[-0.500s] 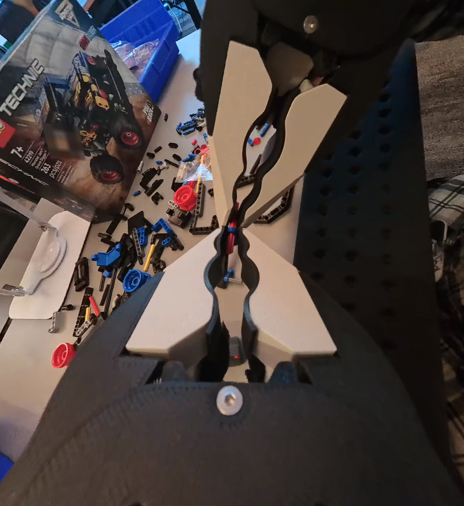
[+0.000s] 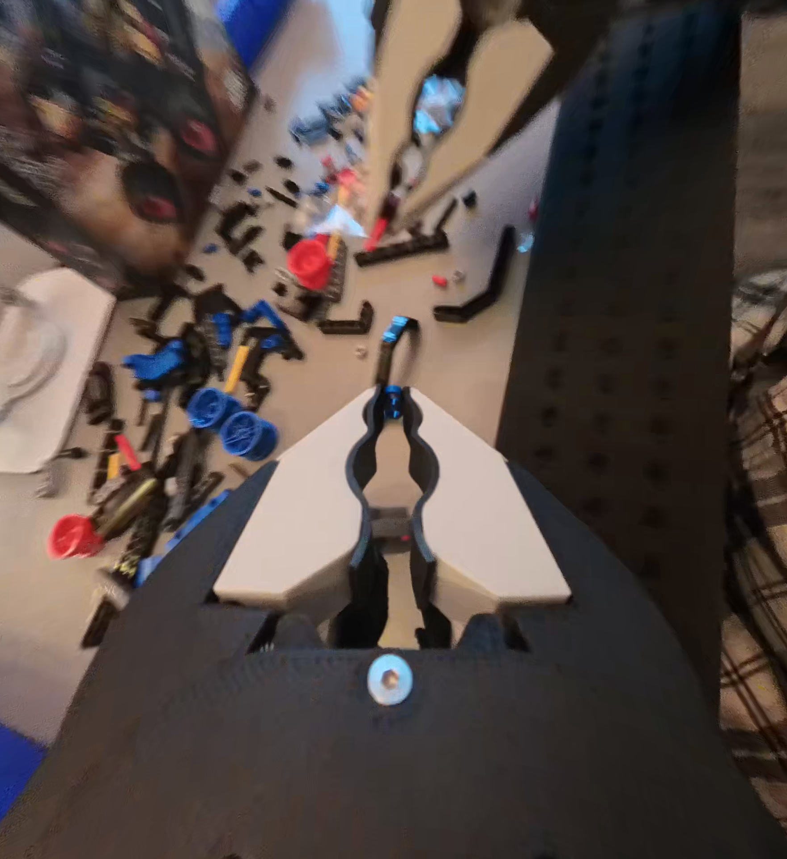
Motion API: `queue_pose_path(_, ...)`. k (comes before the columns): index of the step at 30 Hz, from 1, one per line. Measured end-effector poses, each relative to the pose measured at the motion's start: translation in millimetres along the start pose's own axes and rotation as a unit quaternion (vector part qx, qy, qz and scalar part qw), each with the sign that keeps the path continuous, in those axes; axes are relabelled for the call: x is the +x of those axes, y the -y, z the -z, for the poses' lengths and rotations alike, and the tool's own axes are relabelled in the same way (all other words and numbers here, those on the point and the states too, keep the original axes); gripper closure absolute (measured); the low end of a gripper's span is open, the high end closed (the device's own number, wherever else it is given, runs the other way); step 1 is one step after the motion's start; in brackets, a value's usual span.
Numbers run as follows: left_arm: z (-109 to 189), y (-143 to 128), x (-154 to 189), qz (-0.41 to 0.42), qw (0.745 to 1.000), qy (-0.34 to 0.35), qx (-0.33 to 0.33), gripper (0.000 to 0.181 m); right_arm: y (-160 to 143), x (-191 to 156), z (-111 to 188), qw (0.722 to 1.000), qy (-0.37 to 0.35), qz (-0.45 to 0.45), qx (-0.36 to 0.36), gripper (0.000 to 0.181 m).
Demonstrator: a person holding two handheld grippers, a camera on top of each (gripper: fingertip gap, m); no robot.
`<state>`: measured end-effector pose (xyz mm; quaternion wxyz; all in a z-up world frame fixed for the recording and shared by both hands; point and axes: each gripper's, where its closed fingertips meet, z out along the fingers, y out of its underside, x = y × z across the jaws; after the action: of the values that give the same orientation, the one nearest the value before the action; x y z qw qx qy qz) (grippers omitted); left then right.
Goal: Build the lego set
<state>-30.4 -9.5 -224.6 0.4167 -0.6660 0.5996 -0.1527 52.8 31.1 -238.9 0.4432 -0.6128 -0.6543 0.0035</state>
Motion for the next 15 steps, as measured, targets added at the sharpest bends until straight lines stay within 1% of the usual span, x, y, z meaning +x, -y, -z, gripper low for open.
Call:
queue_pose_path(2, -23, -3, 7, -0.031, 0.999, 0.009, -0.03, 0.175, -1, 1, 4, 1.0, 0.0, -0.018, 0.011, 0.181)
queue_pose_path(4, -43, -10, 16, -0.042, 0.996, -0.009, -0.074, 0.175, 0, 2, 9, 0.999, 0.0, -0.033, 0.022, 0.181)
queue_pose_path(8, -69, -24, 22, -0.069, 0.987, -0.02, -0.143, 0.172, -9, -6, 5, 0.999, 0.006, -0.037, 0.008, 0.181)
queue_pose_path(10, -72, -25, 22, -0.074, 0.986, -0.022, -0.151, 0.164, -11, -11, 4, 0.999, 0.009, -0.038, 0.008, 0.181)
queue_pose_path(11, -69, -22, 20, -0.071, 0.986, -0.02, -0.147, 0.156, -11, -13, 4, 0.999, 0.01, -0.041, 0.011, 0.181)
queue_pose_path(15, -50, -6, 1, -0.032, 0.993, -0.028, -0.111, 0.152, -12, -15, 5, 0.998, 0.011, -0.056, 0.021, 0.18)
